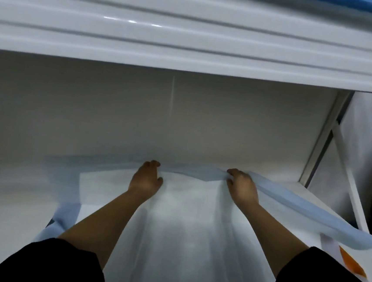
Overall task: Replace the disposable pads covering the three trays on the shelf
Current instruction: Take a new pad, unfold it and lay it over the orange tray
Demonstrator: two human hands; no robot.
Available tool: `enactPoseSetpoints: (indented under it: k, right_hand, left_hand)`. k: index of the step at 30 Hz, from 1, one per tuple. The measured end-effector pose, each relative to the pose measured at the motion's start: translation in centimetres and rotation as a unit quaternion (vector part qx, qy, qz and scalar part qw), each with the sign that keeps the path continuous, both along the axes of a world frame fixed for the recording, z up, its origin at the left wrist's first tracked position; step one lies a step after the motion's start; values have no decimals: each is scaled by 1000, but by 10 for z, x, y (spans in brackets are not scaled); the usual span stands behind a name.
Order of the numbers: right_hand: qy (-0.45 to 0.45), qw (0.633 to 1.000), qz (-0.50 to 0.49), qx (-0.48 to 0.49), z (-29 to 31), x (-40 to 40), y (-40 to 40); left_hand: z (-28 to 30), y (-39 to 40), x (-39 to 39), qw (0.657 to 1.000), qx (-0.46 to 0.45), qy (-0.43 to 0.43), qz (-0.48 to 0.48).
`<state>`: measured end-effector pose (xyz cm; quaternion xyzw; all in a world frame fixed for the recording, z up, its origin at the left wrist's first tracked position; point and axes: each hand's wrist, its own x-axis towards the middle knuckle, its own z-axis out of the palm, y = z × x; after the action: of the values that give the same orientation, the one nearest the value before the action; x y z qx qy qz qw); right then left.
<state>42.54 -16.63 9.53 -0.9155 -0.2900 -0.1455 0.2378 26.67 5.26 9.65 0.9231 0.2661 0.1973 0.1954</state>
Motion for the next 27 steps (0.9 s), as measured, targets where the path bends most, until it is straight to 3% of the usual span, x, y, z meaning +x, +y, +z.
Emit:
enactPoseSetpoints:
  k: [4, 7, 14, 21, 27]
  right_hand:
    - [52, 993, 63, -81, -23, 8, 5]
    - [31, 986, 68, -151, -35, 5, 2]
    - [8, 968, 19, -251, -51, -5, -3]
    - [88, 940, 67, -323, -65, -20, -8]
    - [128, 933, 84, -324, -78, -51, -13]
  left_hand:
    - [-20, -1, 11, 992, 102, 73, -31]
    - [-33, -2, 14, 980, 130, 144, -48]
    - [-51, -9, 6, 961, 132, 241, -40]
    - [-63, -16, -9, 936, 84, 334, -69]
    - [-63, -33, -23, 925, 66, 364, -88]
